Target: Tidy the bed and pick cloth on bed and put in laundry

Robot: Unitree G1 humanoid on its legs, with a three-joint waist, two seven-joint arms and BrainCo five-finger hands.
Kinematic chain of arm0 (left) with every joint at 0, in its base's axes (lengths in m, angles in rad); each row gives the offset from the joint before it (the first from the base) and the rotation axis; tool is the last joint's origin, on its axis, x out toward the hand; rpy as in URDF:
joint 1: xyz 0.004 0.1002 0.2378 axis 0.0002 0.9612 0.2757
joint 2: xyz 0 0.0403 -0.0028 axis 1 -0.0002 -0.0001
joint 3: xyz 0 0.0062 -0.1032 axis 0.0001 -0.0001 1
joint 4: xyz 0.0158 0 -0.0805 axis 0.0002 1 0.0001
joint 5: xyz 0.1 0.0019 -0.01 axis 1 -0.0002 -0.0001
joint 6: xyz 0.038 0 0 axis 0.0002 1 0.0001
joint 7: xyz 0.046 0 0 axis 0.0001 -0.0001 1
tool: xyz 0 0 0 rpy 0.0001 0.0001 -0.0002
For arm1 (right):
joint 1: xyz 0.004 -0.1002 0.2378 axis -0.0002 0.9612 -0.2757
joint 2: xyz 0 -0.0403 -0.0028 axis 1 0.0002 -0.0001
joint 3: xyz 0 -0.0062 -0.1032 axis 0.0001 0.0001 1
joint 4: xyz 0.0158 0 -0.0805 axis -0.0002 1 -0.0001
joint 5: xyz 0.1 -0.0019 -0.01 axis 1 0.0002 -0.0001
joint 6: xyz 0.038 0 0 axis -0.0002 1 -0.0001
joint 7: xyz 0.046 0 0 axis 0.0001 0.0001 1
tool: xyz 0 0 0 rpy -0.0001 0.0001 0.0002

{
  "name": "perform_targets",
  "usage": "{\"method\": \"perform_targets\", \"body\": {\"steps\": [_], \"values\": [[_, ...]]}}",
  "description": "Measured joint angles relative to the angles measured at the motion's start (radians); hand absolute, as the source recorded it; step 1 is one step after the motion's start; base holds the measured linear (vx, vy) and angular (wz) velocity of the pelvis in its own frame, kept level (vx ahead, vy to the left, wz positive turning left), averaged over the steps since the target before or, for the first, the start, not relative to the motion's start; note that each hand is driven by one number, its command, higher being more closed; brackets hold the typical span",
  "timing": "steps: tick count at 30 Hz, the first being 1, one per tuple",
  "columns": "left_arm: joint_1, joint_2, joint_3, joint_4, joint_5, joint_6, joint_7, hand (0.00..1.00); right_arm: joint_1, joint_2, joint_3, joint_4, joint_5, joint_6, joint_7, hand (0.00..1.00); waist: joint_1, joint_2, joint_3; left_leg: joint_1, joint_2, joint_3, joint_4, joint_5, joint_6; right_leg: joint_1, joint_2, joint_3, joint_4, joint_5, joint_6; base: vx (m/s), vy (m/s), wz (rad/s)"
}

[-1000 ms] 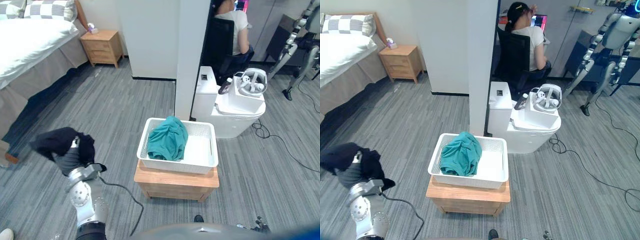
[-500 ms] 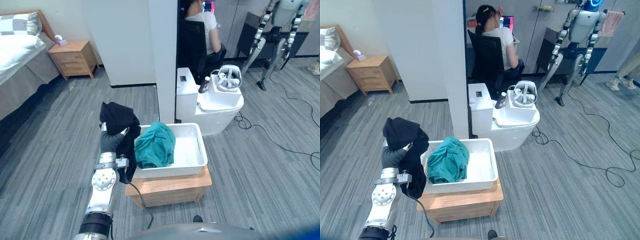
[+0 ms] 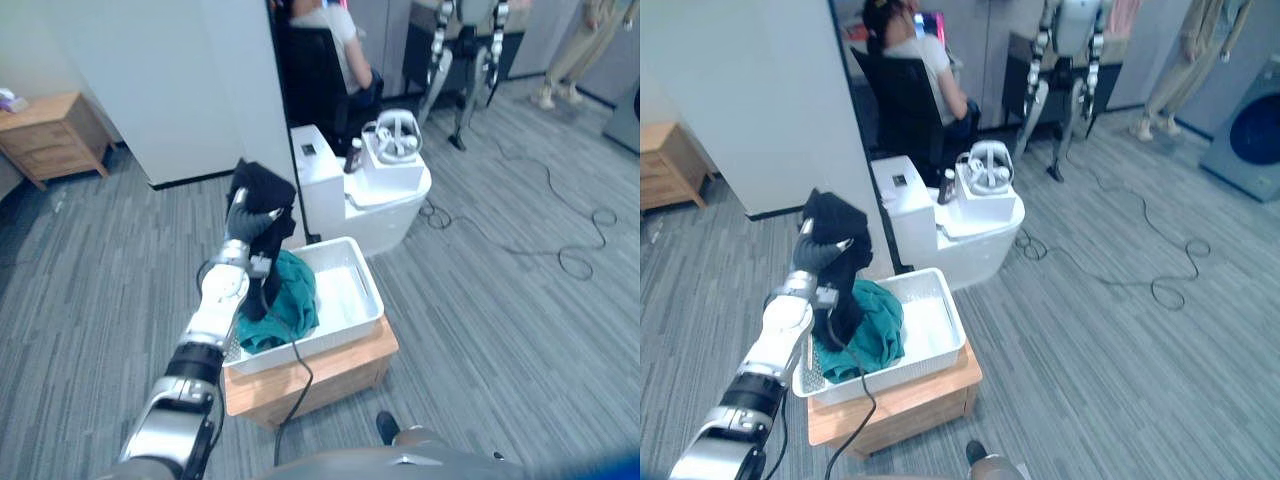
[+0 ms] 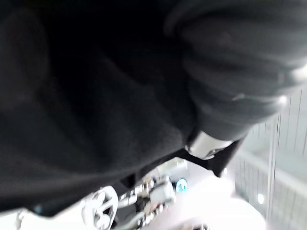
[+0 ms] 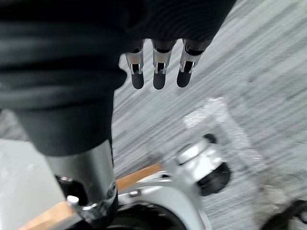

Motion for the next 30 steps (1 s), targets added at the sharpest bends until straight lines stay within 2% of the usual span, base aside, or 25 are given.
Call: {"method": "perform_targets", "body": {"steps": [2, 7, 9, 10, 12, 13, 15, 20, 28, 30], "values": [[-0.037, 0.001, 0.000, -0.001, -0.002, 0.020, 0.000, 1.00, -0.003, 0.001, -0.001, -0.015, 0.014, 0.000, 0.008, 0.00, -0.015, 0.011, 0.017, -0.021, 0.001, 0.003, 0.004, 0.008, 0.005, -0.020, 0.002, 0.004, 0.001, 0.010, -0.007, 0.05, -0.010, -0.08], [-0.074, 0.004, -0.001, 0.000, -0.043, 0.026, -0.010, 1.00, -0.004, 0.008, -0.003, -0.042, 0.017, -0.006, 0.016, 0.00, -0.017, 0.009, 0.028, -0.029, 0.007, 0.061, 0.021, 0.011, 0.002, -0.046, 0.014, 0.035, 0.016, 0.013, -0.009, 0.09, 0.006, -0.18], [-0.082, 0.004, -0.002, 0.000, -0.062, 0.025, -0.022, 1.00, -0.005, 0.026, -0.002, -0.060, 0.017, -0.010, 0.016, 0.00, -0.016, 0.001, 0.045, -0.030, 0.010, 0.072, 0.040, 0.010, 0.002, -0.046, 0.014, 0.036, 0.026, 0.012, -0.009, 0.02, -0.006, -0.05], [-0.086, 0.004, -0.003, 0.000, -0.070, 0.025, -0.031, 1.00, -0.010, 0.042, 0.004, -0.062, 0.016, -0.016, 0.017, 0.00, -0.014, -0.012, 0.061, -0.034, 0.013, 0.086, 0.056, 0.003, 0.002, -0.048, 0.013, 0.039, 0.031, 0.009, -0.010, -0.06, -0.033, 0.01], [-0.087, 0.004, -0.005, 0.000, -0.083, 0.025, -0.031, 1.00, -0.027, 0.042, 0.015, -0.061, 0.018, -0.016, 0.018, 0.00, -0.012, -0.023, 0.076, -0.069, 0.028, 0.087, 0.094, -0.033, 0.001, -0.068, 0.016, 0.039, 0.036, 0.004, -0.010, -0.09, -0.045, 0.02], [-0.099, 0.005, -0.009, 0.000, -0.084, 0.026, -0.031, 1.00, -0.051, 0.042, 0.024, -0.068, 0.020, -0.016, 0.018, 0.00, -0.011, -0.041, 0.096, -0.111, 0.036, 0.086, 0.137, -0.049, 0.005, -0.098, 0.013, 0.046, 0.045, 0.007, -0.005, -0.11, -0.047, 0.00], [-0.125, 0.016, -0.047, 0.005, -0.099, 0.039, -0.032, 1.00, -0.091, 0.036, 0.041, -0.083, 0.052, -0.017, 0.018, 0.00, 0.000, -0.054, 0.134, -0.191, 0.046, 0.075, 0.201, -0.071, 0.014, -0.148, 0.004, 0.047, 0.038, 0.021, 0.005, -0.15, -0.063, 0.04], [-0.151, 0.017, -0.080, 0.019, -0.165, 0.054, -0.067, 1.00, -0.123, 0.026, 0.069, -0.103, 0.101, -0.008, 0.013, 0.00, 0.013, -0.049, 0.214, -0.277, 0.071, 0.056, 0.271, -0.087, 0.019, -0.195, 0.004, 0.038, 0.027, 0.048, 0.008, -0.02, -0.021, 0.04], [-0.181, 0.018, -0.081, 0.048, -0.156, 0.071, -0.066, 1.00, -0.123, 0.015, 0.106, -0.136, 0.146, 0.007, 0.011, 0.00, 0.033, -0.054, 0.252, -0.348, 0.082, 0.056, 0.319, -0.094, 0.028, -0.245, -0.002, 0.032, 0.040, 0.050, 0.010, -0.01, -0.017, 0.05], [-0.196, 0.017, -0.081, 0.069, -0.156, 0.086, -0.069, 1.00, -0.134, -0.001, 0.125, -0.147, 0.146, 0.009, 0.010, 0.00, 0.035, -0.055, 0.286, -0.374, 0.089, 0.052, 0.346, -0.106, 0.033, -0.258, -0.003, 0.031, 0.040, 0.058, 0.015, -0.07, -0.032, 0.04]]}}
